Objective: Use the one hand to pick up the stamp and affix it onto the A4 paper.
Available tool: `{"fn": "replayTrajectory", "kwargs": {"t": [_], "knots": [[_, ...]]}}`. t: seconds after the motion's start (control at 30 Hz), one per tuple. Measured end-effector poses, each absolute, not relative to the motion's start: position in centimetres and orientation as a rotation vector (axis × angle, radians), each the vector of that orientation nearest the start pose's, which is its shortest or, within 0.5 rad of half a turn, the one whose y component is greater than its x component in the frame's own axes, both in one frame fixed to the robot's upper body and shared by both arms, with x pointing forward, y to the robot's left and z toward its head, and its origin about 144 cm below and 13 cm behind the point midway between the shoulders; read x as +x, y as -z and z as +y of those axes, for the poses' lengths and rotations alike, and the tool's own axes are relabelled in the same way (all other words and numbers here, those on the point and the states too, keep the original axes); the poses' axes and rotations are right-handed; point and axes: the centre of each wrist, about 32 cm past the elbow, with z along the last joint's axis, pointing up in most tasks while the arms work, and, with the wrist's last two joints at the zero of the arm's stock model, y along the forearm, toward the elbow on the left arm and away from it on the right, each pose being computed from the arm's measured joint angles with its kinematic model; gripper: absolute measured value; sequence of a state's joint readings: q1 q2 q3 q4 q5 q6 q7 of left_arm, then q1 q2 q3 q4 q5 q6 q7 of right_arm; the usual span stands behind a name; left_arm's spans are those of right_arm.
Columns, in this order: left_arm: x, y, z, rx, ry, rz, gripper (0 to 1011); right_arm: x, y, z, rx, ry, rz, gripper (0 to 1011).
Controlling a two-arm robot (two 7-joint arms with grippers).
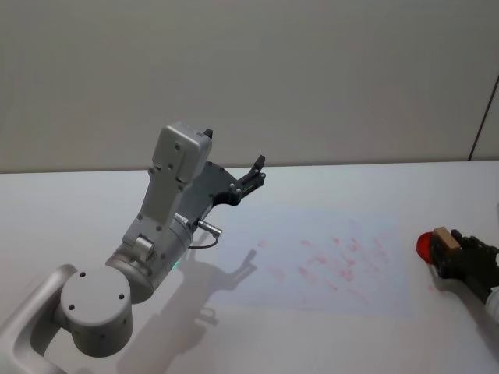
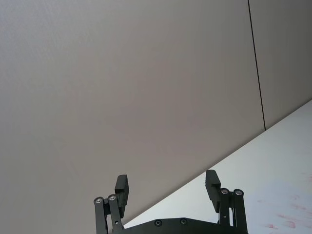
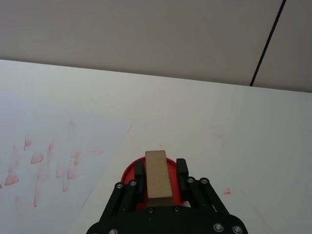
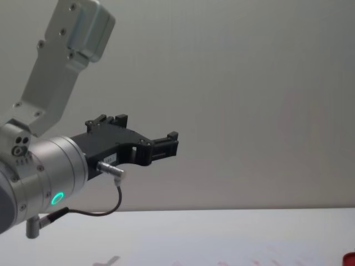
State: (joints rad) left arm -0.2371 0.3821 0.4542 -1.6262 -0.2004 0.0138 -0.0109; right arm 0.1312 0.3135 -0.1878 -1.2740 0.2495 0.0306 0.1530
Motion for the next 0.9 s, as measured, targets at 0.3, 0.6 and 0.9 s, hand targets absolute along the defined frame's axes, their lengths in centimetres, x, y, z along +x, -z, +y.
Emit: {"fn": "replayTrajectory", "kwargs": {"t": [0.3, 0.6, 0.9], "knots": [[49.2, -120.4, 19.8, 0.061, -1.124, -0.268, 1001, 48.7, -109.3, -29.1, -0.249, 1.309, 0.128, 219], [49.2, -120.4, 19.8, 0.061, -1.124, -0.268, 1001, 48.9, -109.6, -29.0, -0.235, 1.298, 0.126, 219], [49.2, -120.4, 19.8, 0.061, -1.124, -0.268, 1001, 50.0, -110.7, -28.1, -0.184, 1.266, 0.11, 220]]}}
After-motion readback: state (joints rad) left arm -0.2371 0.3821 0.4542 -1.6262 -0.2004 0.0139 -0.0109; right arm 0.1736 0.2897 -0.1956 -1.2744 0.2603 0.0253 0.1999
